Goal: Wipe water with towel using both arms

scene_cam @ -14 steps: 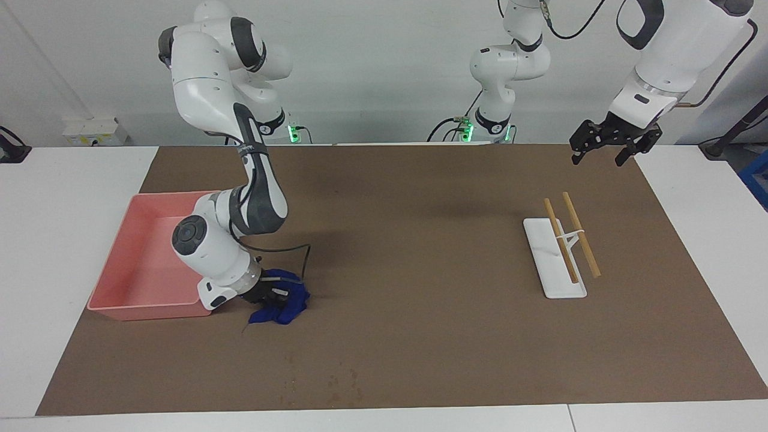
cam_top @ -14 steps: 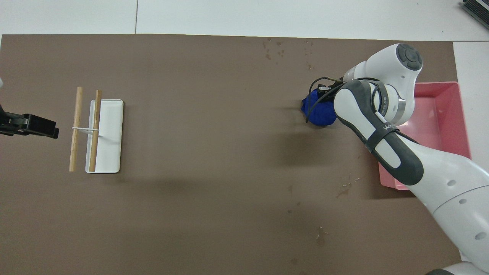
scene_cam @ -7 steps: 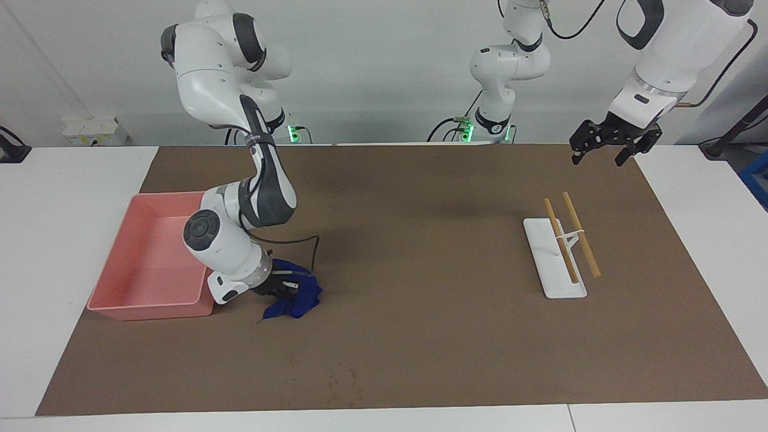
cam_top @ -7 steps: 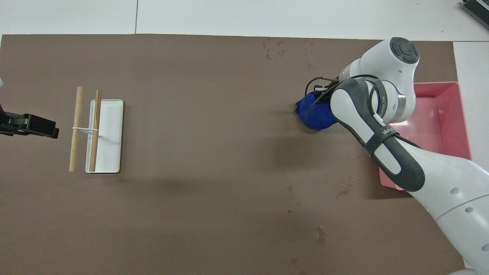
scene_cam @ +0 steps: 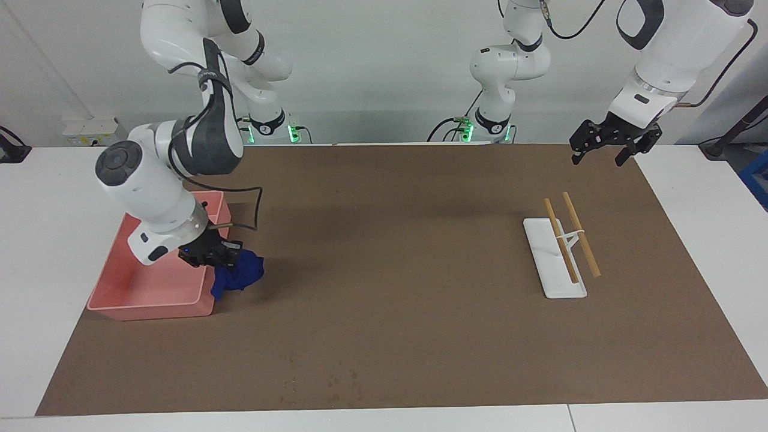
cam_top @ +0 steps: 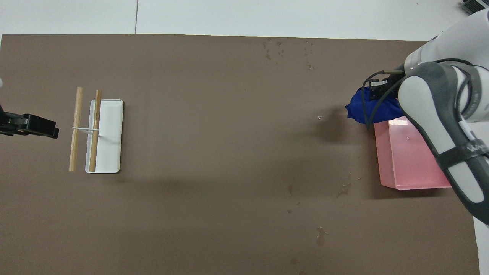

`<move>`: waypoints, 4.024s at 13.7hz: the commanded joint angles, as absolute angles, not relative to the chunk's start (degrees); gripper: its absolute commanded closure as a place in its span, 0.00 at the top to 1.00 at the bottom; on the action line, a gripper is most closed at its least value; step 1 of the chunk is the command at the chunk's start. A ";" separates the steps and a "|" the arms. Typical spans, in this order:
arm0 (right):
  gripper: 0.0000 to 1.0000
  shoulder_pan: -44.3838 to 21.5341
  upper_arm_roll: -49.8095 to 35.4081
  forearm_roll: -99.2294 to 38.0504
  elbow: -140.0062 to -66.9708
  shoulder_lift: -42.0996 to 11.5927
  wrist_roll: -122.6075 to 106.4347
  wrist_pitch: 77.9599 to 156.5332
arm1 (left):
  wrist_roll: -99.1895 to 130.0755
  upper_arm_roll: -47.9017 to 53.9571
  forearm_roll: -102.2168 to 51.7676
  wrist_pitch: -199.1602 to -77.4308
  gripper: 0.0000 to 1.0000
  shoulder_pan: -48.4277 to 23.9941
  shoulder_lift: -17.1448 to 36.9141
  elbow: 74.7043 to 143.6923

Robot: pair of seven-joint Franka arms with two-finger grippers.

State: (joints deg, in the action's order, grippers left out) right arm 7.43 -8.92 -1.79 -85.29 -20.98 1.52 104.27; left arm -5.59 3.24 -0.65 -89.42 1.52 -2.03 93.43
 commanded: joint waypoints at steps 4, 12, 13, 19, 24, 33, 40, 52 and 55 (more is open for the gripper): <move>0.00 15.18 -9.58 4.12 -86.40 -13.36 -15.16 98.00 | -6.15 2.81 -0.62 -88.95 1.00 0.97 -2.81 94.04; 0.00 20.39 -9.67 6.42 -102.28 -9.14 -23.12 112.13 | -6.15 2.81 -0.62 -88.86 1.00 0.97 -2.81 94.04; 0.00 20.39 -9.67 6.42 -103.78 -9.05 -22.68 113.02 | -6.15 2.81 -0.62 -88.94 1.00 0.97 -2.81 94.04; 0.34 20.30 -9.67 6.42 -106.52 -8.53 -19.34 115.22 | -6.15 2.81 -0.62 -88.94 1.00 0.97 -2.81 94.04; 1.00 20.30 -9.75 5.63 -104.86 -8.53 -19.16 114.53 | -6.15 2.81 -0.62 -88.86 1.00 0.97 -2.81 94.04; 1.00 18.81 -15.47 4.66 -83.87 -7.38 -10.38 93.81 | -6.15 2.81 -0.62 -88.95 1.00 0.97 -2.81 94.04; 1.00 18.89 -16.96 0.79 -84.45 -5.02 -9.23 92.10 | -6.15 2.81 -0.62 -88.95 1.00 0.97 -2.81 94.04; 1.00 3.00 -0.03 4.40 -83.06 -4.83 -9.58 88.42 | -6.15 2.81 -0.62 -88.94 1.00 0.97 -2.81 94.04; 1.00 2.38 0.00 4.66 -83.14 -4.92 -9.40 89.29 | -6.15 2.81 -0.62 -88.86 1.00 0.97 -2.81 94.04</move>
